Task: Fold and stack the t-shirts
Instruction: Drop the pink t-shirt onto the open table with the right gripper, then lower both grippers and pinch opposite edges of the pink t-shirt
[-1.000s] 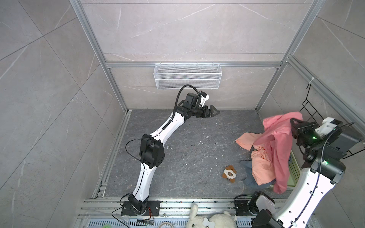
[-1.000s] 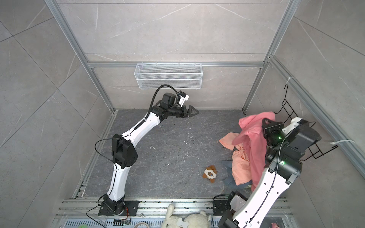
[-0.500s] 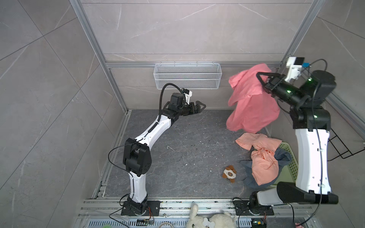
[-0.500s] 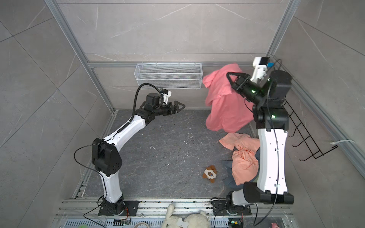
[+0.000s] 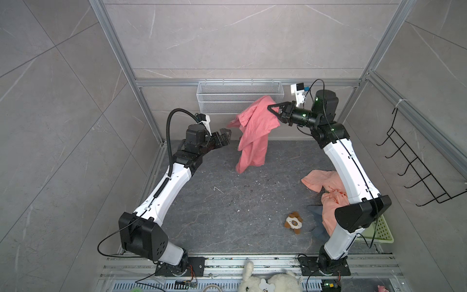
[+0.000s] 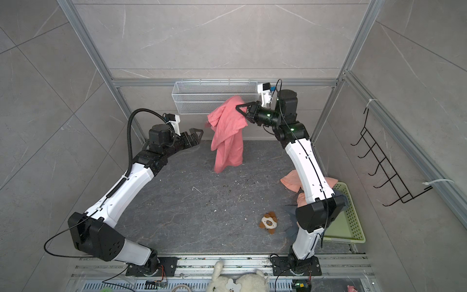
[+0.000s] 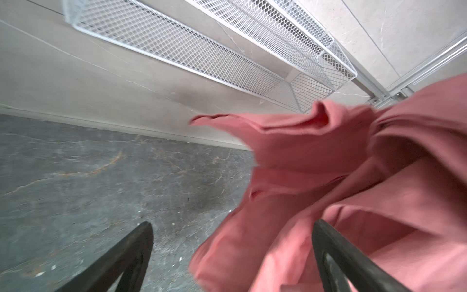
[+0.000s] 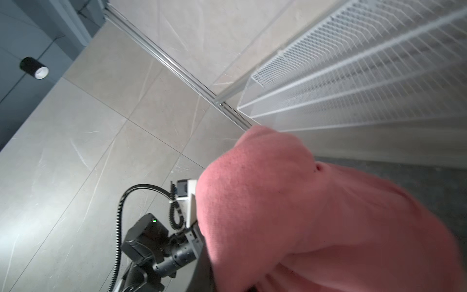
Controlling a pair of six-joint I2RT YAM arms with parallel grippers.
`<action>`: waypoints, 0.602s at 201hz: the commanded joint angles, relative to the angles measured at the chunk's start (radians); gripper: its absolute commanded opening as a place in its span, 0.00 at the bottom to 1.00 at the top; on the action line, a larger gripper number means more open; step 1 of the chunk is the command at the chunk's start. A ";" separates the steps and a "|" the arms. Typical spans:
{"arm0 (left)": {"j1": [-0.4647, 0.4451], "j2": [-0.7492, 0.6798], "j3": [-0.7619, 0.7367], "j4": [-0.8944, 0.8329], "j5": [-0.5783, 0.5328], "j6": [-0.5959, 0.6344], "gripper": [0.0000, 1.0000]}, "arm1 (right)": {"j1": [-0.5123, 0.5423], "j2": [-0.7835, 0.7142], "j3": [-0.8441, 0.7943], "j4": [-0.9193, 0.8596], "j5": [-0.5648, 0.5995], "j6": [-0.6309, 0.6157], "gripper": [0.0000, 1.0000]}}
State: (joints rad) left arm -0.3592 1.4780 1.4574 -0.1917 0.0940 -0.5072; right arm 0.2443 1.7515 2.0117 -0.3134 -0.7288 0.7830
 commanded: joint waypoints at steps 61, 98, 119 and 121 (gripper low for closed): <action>-0.031 0.113 0.019 -0.284 -0.112 0.024 1.00 | -0.217 -0.167 -0.536 -0.261 0.439 -0.048 0.71; -0.079 0.234 0.033 -0.395 -0.111 -0.001 0.95 | -0.134 -0.106 -0.526 -0.266 0.439 -0.102 0.71; -0.115 0.297 0.021 -0.418 -0.108 -0.011 0.90 | -0.066 -0.052 -0.507 -0.268 0.434 -0.135 0.71; -0.119 0.303 0.021 -0.418 -0.107 -0.012 0.90 | -0.059 -0.048 -0.505 -0.268 0.432 -0.137 0.71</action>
State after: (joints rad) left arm -0.4400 1.7405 1.4586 -0.5362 -0.0029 -0.5072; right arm 0.1215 1.6348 1.4704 -0.5621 -0.3096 0.7082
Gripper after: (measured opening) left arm 0.920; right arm 0.715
